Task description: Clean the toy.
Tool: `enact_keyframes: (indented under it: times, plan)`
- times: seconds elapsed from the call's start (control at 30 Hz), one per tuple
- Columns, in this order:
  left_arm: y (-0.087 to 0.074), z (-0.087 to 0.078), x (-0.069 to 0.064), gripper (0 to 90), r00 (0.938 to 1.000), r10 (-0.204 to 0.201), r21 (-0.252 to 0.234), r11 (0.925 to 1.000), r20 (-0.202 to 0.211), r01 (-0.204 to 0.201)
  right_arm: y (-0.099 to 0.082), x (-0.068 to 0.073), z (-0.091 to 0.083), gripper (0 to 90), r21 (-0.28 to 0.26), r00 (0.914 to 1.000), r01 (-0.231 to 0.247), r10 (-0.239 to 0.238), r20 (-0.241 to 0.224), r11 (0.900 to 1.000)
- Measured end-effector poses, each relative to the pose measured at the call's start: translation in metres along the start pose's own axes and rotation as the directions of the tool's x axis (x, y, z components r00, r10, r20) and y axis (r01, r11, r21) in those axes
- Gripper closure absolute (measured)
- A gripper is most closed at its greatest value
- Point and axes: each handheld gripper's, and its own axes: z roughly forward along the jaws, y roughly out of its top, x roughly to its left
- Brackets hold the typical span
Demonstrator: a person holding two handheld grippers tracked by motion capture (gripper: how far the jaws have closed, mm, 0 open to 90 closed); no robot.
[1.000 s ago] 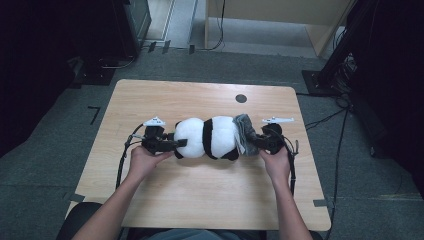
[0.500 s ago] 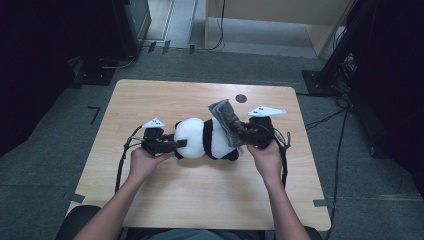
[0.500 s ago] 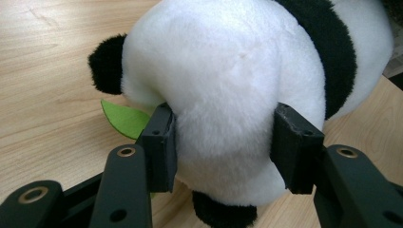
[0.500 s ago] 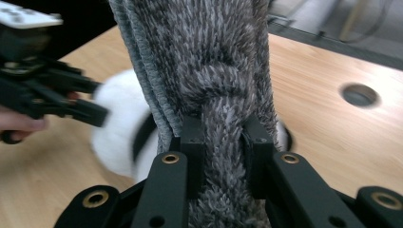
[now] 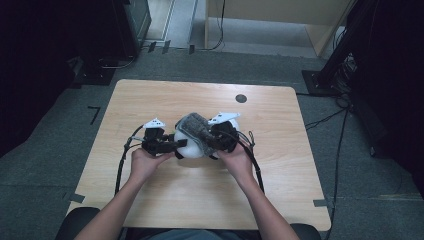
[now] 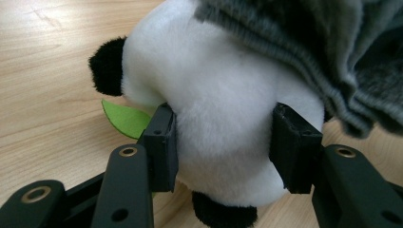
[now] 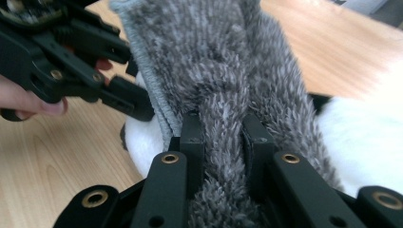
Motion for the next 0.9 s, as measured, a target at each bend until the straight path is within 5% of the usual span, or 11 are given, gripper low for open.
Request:
enact_keyframes:
  times: [0.27,0.53,0.9]
  plan:
    - [-0.001,0.001,0.000,51.3,0.9999,-0.006,0.021,0.9998,-0.010,0.006,-0.009,0.003,0.001,76.4,-0.011,0.9996,0.019,-0.019,-0.022,0.9998]
    - [0.000,0.004,0.002,51.9,0.9999,-0.008,0.015,0.9999,-0.006,0.008,-0.016,0.008,-0.006,76.7,0.020,0.9974,0.071,-0.071,0.006,0.9972]
    - [0.003,0.005,0.002,52.6,0.9999,-0.011,0.021,0.9997,0.004,0.011,-0.036,-0.013,-0.047,76.9,0.043,0.9989,0.013,-0.015,0.046,0.9990]
